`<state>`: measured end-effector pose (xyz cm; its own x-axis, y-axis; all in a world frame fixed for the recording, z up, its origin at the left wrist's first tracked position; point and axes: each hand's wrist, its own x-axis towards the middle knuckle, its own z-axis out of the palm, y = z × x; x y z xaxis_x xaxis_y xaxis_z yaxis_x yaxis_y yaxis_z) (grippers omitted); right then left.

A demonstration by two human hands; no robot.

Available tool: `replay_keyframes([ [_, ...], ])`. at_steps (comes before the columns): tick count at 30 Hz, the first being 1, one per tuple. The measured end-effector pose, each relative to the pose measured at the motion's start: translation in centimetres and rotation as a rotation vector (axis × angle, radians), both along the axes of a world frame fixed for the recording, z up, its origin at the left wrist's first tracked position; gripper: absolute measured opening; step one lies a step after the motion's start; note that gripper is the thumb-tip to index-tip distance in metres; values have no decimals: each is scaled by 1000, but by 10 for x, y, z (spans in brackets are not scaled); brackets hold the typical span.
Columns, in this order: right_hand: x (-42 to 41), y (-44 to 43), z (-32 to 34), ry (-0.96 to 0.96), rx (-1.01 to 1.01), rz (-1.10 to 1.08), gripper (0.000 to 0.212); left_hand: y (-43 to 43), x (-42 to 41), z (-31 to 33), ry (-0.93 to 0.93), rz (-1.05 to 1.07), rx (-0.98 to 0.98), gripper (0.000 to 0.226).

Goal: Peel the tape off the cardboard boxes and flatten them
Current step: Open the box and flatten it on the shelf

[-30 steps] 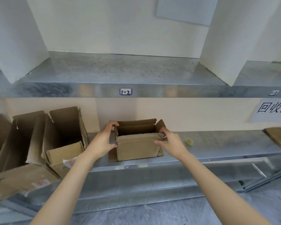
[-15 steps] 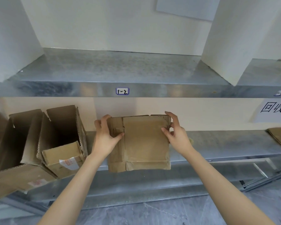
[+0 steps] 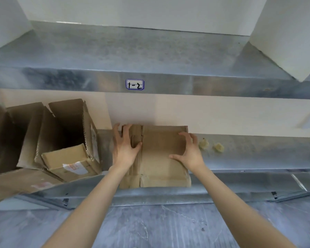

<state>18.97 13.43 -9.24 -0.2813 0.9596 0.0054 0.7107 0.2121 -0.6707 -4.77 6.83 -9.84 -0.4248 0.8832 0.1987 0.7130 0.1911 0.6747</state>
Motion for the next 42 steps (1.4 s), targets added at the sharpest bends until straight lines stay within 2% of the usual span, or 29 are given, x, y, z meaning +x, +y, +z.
replay_keyframes([
  [4, -6, 8, -23, 34, -58, -21, 86, 0, 2, -16, -59, -36, -53, 67],
  [9, -8, 10, -45, 43, -65, -49, 65, -8, 1, -45, -94, -16, -130, 64],
  [11, -10, 10, -54, 23, -33, -59, 57, -7, 6, -53, -50, -4, -127, 57],
  [16, -16, 8, -70, -21, 2, -73, 50, -2, 22, -66, 78, -127, -130, 54],
  [19, -16, 9, -78, -130, 135, -33, 47, -5, 23, -73, 137, -104, -159, 49],
  [21, -16, 13, -82, -155, 166, 35, 47, -6, 22, -75, 173, -113, -155, 55],
  [24, -19, 13, -83, 9, 14, 98, 49, -4, 23, -77, 243, -138, -166, 65],
  [27, -18, 10, -85, 49, 29, 122, 51, -3, 23, -77, 282, -142, -228, 73],
  [30, -15, 9, -84, -96, 40, 161, 47, -2, 24, -78, 321, -156, -288, 78],
  [33, -17, 6, -80, -327, 43, 227, 62, -2, 25, -80, 349, -164, -300, 78],
  [36, -17, 3, -78, -380, 52, 234, 74, -2, 25, -81, 366, -156, -299, 77],
  [42, -20, 6, -78, -460, 49, 254, 69, -1, 26, -81, 320, -114, -279, 79],
])
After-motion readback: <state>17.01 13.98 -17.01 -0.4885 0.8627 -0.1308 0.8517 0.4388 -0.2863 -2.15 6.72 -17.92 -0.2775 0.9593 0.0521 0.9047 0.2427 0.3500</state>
